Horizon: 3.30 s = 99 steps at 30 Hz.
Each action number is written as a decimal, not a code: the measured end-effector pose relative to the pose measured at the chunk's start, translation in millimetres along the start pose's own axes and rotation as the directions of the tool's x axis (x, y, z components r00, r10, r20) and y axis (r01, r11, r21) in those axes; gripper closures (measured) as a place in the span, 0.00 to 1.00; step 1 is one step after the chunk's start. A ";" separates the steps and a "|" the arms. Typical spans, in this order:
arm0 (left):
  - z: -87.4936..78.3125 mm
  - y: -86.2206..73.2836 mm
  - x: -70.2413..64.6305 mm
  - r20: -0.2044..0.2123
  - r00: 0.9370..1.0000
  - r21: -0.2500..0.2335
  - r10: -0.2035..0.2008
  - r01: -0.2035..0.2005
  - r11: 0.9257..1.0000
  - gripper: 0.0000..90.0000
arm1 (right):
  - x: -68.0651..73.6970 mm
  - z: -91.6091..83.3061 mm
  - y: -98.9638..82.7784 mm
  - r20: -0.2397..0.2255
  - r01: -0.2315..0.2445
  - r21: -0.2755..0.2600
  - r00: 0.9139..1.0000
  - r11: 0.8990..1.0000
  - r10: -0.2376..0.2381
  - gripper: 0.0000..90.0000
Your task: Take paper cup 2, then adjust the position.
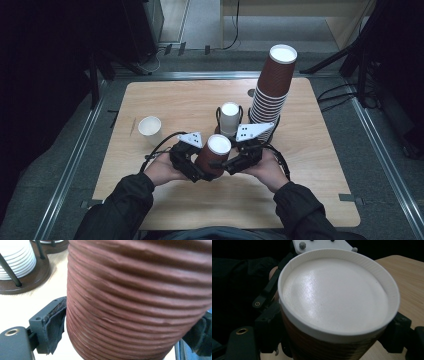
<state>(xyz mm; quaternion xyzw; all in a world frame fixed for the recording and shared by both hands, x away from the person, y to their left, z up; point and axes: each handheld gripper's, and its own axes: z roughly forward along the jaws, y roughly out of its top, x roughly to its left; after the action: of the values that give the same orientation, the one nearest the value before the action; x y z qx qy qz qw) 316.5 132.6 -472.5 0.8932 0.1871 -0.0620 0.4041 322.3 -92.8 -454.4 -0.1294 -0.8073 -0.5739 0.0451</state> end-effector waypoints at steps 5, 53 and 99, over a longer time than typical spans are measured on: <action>-1.2 0.3 1.0 0.013 1.000 -0.003 -0.007 0.007 1.000 0.11 | -1.1 -0.7 0.2 0.000 -0.011 -0.005 1.000 1.000 0.011 0.23; -30.0 24.0 17.6 -0.137 0.984 0.327 0.118 -0.067 0.943 0.12 | -5.5 -22.8 -21.2 0.160 -0.034 0.286 0.987 0.957 -0.012 0.21; 20.5 20.9 2.8 -0.033 0.990 0.483 0.134 -0.101 0.870 0.11 | -2.8 -10.0 -12.9 0.047 0.003 0.288 0.999 0.958 -0.017 0.18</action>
<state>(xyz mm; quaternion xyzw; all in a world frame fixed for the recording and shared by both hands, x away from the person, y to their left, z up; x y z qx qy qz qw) 327.9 105.5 -472.2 0.9767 0.1243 -0.0525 0.1667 320.8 -106.7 -463.4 -0.1313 -0.8837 -0.4474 0.0408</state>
